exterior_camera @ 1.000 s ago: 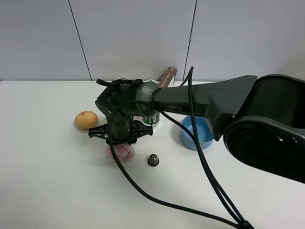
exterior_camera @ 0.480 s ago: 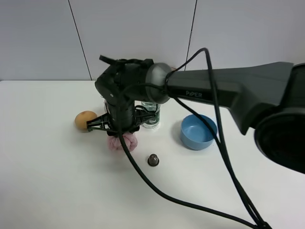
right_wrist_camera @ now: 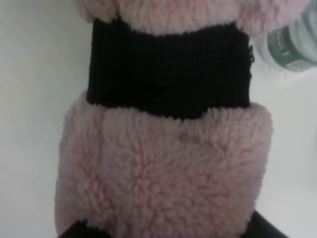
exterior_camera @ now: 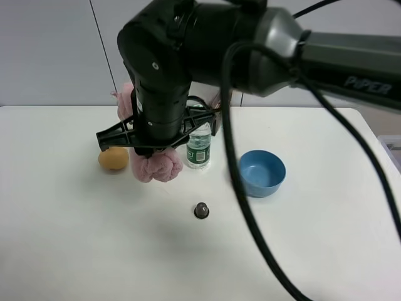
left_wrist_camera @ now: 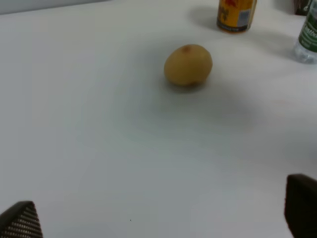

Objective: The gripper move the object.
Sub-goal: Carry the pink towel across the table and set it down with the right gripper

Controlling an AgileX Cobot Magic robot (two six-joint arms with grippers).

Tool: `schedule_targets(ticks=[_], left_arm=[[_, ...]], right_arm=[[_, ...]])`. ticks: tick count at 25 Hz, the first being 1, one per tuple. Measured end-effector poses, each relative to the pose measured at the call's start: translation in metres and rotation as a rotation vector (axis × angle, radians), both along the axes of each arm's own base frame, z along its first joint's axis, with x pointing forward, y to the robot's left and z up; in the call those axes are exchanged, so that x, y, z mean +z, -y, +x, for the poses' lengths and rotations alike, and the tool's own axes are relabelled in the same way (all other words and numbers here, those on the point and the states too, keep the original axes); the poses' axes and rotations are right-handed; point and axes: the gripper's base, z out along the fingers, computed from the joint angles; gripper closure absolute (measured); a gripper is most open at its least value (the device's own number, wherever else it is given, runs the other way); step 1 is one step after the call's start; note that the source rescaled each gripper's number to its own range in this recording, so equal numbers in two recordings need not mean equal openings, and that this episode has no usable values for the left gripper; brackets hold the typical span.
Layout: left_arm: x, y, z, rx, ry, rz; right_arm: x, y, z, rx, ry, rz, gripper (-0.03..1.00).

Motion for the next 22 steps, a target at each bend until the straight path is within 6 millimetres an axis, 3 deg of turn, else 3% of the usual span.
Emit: schedule_targets(ticks=[4, 10, 16, 22], left_arm=[[0.000, 0.000, 0.000, 0.000, 0.000, 0.000], [0.000, 0.000, 0.000, 0.000, 0.000, 0.000], [0.000, 0.000, 0.000, 0.000, 0.000, 0.000], [0.000, 0.000, 0.000, 0.000, 0.000, 0.000]], right_arm=[[0.041, 0.027, -0.011, 0.060, 0.085, -0.047, 0.97], [0.095, 0.076, -0.005, 0.004, 0.252, -0.020, 0.97], [0.123, 0.123, 0.010, -0.060, 0.325, -0.017, 0.97], [0.130, 0.165, 0.034, -0.080, 0.359, -0.104, 0.97]])
